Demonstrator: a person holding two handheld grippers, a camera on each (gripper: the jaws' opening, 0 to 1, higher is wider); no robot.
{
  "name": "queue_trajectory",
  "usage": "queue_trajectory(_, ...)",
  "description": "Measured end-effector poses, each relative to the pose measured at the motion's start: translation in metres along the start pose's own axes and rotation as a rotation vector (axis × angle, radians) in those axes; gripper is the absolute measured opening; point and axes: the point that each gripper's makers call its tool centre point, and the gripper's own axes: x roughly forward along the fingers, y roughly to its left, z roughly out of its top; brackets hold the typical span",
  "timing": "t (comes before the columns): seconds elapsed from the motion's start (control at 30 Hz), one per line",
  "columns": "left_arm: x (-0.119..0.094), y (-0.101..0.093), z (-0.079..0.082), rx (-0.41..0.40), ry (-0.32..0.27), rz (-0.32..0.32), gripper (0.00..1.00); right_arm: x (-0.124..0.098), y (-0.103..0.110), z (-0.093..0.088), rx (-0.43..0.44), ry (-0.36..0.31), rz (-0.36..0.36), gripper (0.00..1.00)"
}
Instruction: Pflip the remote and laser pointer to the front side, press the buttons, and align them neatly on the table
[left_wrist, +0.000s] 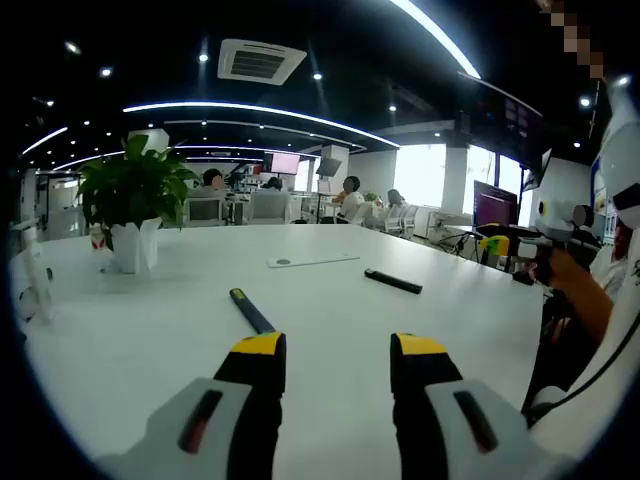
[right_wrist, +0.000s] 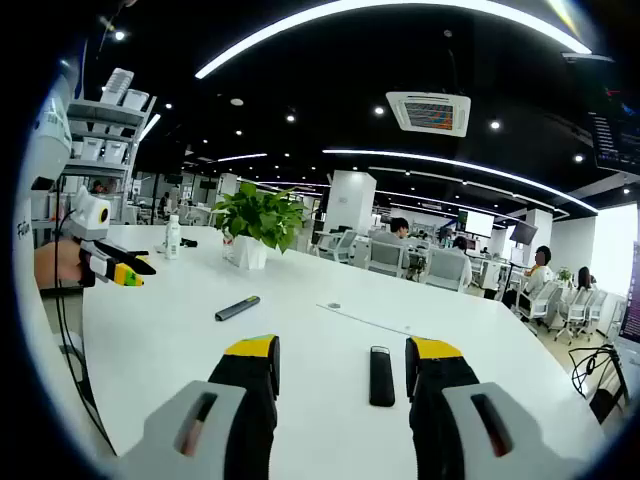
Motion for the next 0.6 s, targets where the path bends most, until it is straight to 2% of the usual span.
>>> queue_trajectory(0.13,0.001,-0.004,-0.006,-0.005,0.03,-0.023,0.43,0.002,-0.001,0.001,-0.002,0.003,-0.002,0.53)
queue_trajectory(0.33,0.006,-0.015,-0.006,0.014,0.031,-0.046,0.45,0.002,-0.008,-0.003,0.003,0.029,-0.024,0.53)
queue_trajectory(0.6,0.01,-0.018,-0.005,0.019,0.023,-0.054,0.44,0.001,-0.019,-0.005,0.027,0.063,-0.045,0.53)
